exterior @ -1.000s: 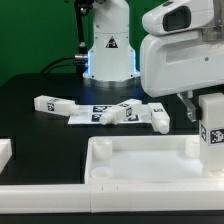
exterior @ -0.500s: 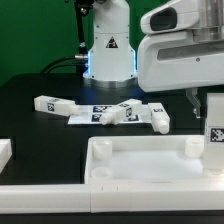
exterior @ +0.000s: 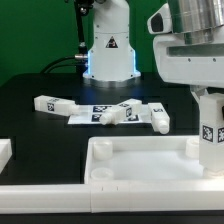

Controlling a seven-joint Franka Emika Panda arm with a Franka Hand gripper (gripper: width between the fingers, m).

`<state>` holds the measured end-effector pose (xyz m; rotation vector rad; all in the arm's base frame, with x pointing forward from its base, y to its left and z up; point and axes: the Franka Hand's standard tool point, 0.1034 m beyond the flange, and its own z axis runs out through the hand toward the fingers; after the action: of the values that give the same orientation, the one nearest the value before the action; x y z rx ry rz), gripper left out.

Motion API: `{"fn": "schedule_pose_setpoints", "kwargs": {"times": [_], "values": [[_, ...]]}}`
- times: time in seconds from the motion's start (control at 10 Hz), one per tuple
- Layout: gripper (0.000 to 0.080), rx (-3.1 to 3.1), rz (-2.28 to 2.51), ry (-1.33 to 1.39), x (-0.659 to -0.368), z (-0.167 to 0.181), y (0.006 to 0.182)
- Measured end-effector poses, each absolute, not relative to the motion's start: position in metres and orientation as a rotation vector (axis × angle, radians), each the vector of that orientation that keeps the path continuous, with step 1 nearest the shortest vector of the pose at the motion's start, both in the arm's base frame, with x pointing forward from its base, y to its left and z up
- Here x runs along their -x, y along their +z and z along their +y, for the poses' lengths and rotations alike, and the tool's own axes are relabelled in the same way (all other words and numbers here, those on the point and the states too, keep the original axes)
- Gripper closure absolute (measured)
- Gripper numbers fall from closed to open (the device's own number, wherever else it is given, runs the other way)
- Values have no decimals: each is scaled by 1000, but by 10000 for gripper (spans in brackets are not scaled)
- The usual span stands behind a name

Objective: Assemble desk

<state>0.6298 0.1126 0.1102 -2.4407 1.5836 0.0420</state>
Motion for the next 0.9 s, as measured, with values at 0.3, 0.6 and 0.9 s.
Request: {"fn": "schedule_pose_setpoints", "kwargs": {"times": [0.3, 0.6, 0.9], "values": [[509, 2270, 1799, 82, -630, 115, 110], [509, 2166, 1862, 89, -632, 113, 110], [263, 2577, 1310, -29, -637, 112, 115]]}}
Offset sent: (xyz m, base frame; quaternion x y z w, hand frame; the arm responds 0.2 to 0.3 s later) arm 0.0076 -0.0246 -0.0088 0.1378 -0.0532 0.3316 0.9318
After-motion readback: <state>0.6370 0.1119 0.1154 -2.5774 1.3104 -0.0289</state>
